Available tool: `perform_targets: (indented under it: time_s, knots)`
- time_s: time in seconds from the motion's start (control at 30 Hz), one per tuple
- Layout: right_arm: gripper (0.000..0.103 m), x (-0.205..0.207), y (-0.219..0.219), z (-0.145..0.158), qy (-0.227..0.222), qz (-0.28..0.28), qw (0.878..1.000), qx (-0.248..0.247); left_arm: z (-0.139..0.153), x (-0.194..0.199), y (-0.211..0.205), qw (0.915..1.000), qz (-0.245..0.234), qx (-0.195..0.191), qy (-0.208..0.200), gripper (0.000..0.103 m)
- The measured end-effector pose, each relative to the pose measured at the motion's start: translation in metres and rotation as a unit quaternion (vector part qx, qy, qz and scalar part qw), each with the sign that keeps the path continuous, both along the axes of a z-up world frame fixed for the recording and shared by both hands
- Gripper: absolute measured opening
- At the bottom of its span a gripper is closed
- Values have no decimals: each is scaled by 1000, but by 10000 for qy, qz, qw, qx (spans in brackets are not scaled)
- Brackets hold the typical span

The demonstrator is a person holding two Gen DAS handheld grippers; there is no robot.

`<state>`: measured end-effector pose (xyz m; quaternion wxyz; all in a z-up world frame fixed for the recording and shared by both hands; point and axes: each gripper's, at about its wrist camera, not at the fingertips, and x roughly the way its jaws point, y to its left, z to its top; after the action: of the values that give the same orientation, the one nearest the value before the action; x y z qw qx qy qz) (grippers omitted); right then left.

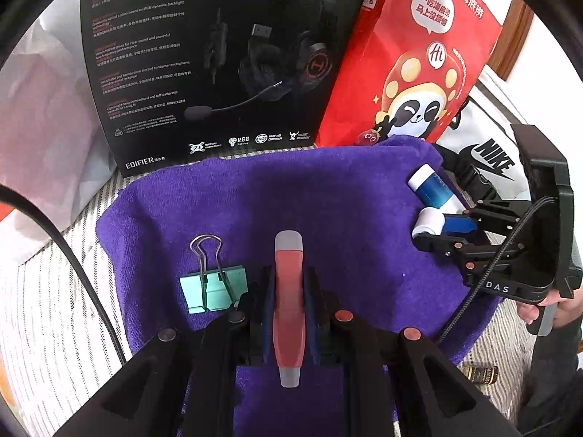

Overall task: Organize rigid objects
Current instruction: 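Lower the marker beside the clip with the left tool while the right tool sets the cylinder beside the bottle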

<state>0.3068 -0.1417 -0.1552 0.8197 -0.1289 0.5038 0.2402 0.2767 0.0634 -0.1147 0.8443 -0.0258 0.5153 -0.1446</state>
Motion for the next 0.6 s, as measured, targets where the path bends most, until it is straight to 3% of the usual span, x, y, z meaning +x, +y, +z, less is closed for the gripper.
perform_targets:
  time_s: [0.6]
  knots:
    - [31, -2, 0, 0, -21, 73, 10000, -27, -16, 6, -5, 9993, 21, 307, 209, 15]
